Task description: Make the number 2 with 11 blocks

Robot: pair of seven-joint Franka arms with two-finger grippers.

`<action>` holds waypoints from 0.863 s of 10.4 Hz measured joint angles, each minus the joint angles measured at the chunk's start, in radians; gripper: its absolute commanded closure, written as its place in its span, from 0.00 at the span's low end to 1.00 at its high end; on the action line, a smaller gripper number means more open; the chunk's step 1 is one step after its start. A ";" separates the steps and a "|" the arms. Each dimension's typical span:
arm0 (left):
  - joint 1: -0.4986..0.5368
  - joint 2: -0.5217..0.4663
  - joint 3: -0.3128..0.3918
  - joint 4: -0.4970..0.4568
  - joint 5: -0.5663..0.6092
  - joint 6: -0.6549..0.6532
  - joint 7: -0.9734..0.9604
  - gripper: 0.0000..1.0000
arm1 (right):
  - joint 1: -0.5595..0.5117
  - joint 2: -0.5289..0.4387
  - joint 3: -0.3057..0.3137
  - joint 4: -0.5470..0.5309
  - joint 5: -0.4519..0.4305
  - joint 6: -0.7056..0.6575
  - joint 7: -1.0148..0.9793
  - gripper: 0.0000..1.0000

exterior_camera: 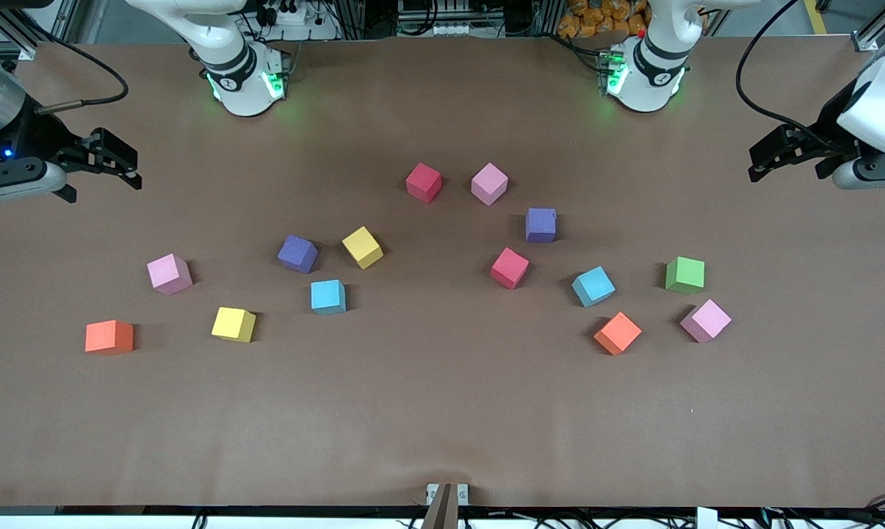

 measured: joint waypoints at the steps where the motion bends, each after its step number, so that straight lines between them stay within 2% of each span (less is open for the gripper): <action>1: 0.000 0.000 0.001 0.000 0.000 -0.002 0.000 0.00 | 0.000 0.000 0.000 0.000 0.000 0.000 0.000 0.00; 5: -0.003 0.001 0.000 -0.003 -0.004 -0.005 -0.029 0.00 | 0.002 0.000 0.003 -0.001 0.001 -0.005 -0.001 0.00; 7: -0.012 0.014 -0.082 -0.021 -0.010 -0.002 -0.113 0.00 | 0.002 0.000 0.004 -0.008 0.002 -0.011 -0.001 0.00; 9: -0.031 0.039 -0.195 -0.076 -0.012 0.076 -0.167 0.00 | 0.002 0.001 0.003 -0.017 0.002 -0.013 -0.001 0.00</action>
